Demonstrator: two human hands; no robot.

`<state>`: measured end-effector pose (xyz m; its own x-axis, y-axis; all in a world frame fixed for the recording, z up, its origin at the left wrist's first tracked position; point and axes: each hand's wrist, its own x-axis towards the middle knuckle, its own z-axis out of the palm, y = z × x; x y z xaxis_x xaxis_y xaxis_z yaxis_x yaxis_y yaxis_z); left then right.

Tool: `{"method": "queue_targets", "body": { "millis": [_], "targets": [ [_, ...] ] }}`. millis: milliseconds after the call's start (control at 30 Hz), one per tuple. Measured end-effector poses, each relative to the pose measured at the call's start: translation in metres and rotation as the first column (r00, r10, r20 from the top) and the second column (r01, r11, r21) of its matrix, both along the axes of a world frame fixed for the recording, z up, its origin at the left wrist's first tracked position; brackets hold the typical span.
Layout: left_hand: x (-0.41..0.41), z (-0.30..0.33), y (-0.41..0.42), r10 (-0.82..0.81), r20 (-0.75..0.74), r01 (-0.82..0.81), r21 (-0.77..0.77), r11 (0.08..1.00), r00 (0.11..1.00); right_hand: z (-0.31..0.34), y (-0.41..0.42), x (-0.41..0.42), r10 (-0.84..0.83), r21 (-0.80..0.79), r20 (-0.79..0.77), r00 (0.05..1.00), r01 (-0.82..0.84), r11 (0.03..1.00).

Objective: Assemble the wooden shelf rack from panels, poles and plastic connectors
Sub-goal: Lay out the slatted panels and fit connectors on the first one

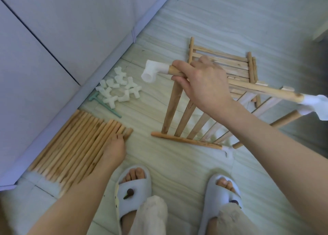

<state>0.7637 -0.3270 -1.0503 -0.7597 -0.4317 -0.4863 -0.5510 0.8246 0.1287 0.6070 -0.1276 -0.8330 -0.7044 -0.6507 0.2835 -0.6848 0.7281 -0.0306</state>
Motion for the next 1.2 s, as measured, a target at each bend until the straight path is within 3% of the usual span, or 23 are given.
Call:
{"method": "queue_targets", "body": {
  "millis": [100, 200, 333, 467, 533, 733, 900, 1033, 1200],
  "targets": [
    [-0.001, -0.007, 0.008, -0.04, 0.021, 0.04, 0.003, 0.999, 0.999, -0.002, 0.001, 0.0, 0.009, -0.001, -0.006, 1.0, -0.009, 1.0],
    [-0.006, -0.003, 0.012, 0.021, -0.014, -0.019, 0.131, 0.991, 1.0, -0.001, 0.001, -0.005, 0.025, 0.024, 0.0, 1.0, -0.025, 0.999],
    [-0.025, 0.031, 0.011, 0.109, -0.33, 0.02, 0.365, 0.931, 0.938, 0.003, 0.003, -0.022, 0.085, 0.076, 0.095, 0.992, -0.092, 0.993],
    [-0.056, 0.087, 0.01, 0.215, -0.635, 0.162, 0.481, 0.862, 0.742, 0.004, 0.005, -0.043, 0.111, 0.112, 0.262, 0.959, -0.145, 0.983],
    [-0.068, 0.111, 0.011, 0.198, -0.714, 0.252, 0.471, 0.846, 0.671, 0.005, 0.009, -0.052, 0.085, 0.086, 0.275, 0.958, -0.113, 0.99],
    [-0.096, 0.155, 0.033, 0.145, -0.774, 0.309, 0.408, 0.859, 0.617, 0.026, 0.032, -0.066, 0.047, -0.14, 0.279, 0.959, -0.008, 0.99],
    [-0.116, 0.22, 0.048, 0.115, -0.835, 0.406, 0.376, 0.833, 0.538, 0.053, 0.053, -0.056, 0.008, -0.344, 0.368, 0.93, 0.128, 0.93],
    [-0.114, 0.259, 0.07, -0.078, -0.841, 0.536, 0.267, 0.801, 0.535, 0.066, 0.079, -0.028, 0.001, -0.5, 0.391, 0.92, 0.212, 0.839],
    [-0.105, 0.27, 0.112, -0.2, -0.798, 0.592, 0.228, 0.773, 0.569, 0.069, 0.118, 0.0, -0.01, -0.567, 0.412, 0.911, 0.265, 0.78]
  ]
}}
